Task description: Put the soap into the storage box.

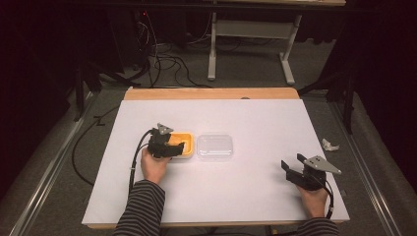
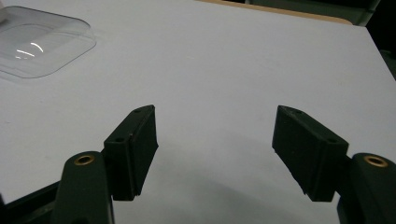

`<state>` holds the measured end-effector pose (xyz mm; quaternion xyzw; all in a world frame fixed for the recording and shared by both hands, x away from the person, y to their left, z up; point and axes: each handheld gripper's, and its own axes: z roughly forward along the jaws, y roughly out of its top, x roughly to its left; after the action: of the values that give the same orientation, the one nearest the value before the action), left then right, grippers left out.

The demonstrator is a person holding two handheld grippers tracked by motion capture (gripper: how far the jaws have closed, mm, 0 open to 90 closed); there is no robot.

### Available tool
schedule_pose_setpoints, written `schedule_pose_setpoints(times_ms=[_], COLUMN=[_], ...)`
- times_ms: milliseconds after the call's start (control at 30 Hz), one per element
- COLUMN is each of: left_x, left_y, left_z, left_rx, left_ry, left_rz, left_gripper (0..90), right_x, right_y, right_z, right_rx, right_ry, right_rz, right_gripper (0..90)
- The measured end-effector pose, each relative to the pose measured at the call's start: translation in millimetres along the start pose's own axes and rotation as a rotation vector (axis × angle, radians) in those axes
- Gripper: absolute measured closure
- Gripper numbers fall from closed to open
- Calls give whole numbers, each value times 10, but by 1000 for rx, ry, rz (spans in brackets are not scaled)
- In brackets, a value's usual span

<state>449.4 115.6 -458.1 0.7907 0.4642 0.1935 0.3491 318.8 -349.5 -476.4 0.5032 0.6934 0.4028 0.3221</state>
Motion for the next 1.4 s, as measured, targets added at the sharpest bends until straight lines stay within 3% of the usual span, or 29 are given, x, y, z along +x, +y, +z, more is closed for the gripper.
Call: schedule_pose_setpoints(times_ms=[167, 567, 933, 1400], left_x=[20, 15, 50, 48], left_y=[-3, -34, -10, 15], left_z=[0, 53, -25, -176], left_rx=[15, 52, 7, -37], left_ry=[-12, 4, -17, -21], left_rz=[-2, 5, -12, -4], left_gripper=[263, 262, 243, 222], right_x=[0, 2, 3, 5], right_y=[0, 0, 1, 2], right_z=[0, 1, 1, 3], right_rx=[0, 1, 1, 4], right_ry=[-1, -2, 1, 0], right_rz=[-1, -2, -4, -5], right_gripper=[314, 314, 314, 315])
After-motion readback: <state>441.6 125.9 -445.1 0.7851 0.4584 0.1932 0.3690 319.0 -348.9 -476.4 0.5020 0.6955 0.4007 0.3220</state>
